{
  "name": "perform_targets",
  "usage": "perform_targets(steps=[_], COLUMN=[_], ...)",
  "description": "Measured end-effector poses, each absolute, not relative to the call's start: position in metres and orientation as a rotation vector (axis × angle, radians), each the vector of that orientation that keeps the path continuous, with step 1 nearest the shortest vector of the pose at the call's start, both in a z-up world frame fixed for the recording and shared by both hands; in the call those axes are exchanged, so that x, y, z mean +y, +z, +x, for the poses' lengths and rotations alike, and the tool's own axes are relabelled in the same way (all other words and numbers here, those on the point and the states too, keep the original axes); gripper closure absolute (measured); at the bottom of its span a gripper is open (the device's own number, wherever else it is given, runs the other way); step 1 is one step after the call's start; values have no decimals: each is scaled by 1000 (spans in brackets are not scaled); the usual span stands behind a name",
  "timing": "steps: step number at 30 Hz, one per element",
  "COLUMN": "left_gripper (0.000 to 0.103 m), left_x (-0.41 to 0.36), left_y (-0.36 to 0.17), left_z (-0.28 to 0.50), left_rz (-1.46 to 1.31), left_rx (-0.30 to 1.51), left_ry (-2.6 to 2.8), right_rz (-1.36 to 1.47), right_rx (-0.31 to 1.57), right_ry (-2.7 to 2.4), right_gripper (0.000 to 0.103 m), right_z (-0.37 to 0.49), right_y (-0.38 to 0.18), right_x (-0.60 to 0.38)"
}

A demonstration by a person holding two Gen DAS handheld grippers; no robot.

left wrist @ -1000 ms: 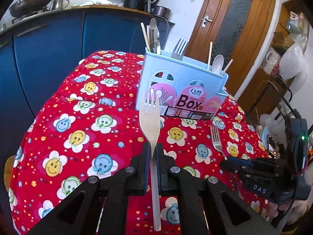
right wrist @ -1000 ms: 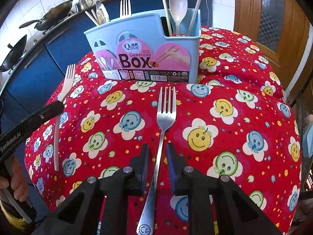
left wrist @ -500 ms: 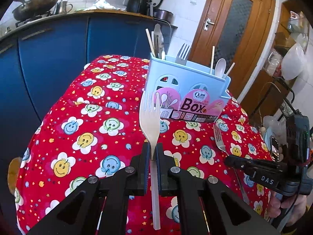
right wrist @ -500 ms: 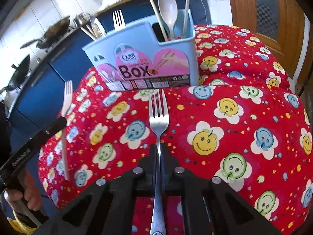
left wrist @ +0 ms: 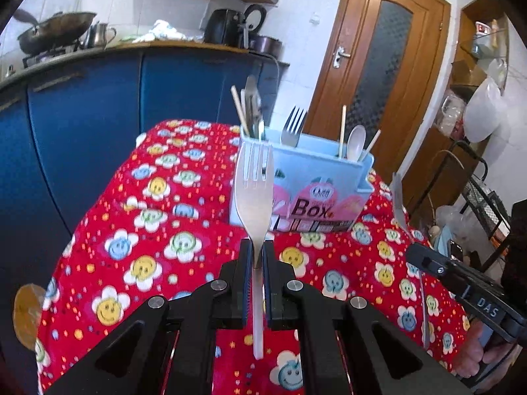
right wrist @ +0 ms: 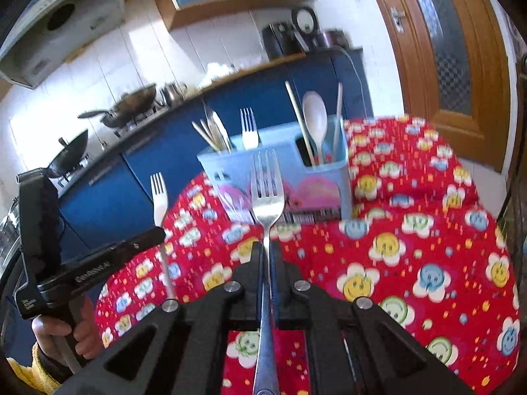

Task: Organize utensils
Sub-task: 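Lower the white fork and silver fork into the blue caddy and open both tools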

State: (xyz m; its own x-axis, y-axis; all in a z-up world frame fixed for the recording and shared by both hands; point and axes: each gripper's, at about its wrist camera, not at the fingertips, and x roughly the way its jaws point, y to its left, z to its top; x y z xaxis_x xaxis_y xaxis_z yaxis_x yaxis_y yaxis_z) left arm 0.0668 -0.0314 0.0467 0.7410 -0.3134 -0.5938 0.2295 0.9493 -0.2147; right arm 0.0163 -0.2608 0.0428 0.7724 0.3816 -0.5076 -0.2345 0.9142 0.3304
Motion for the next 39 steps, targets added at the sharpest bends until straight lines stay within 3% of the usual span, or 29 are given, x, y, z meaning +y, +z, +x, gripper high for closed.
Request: perform_targets(steps=[27, 39], left_gripper=[97, 97], left_x=[-52, -68], left_y=[140, 134], left_z=[128, 169], left_rz=[-98, -73], left_rx=[376, 334], left_ry=[-314, -285], right_rz=[296, 311], right_rx=[391, 350], right_ry=[303, 283], right_gripper=[98, 98], right_z=[51, 76], right_y=[83, 86], right_x=[-277, -288])
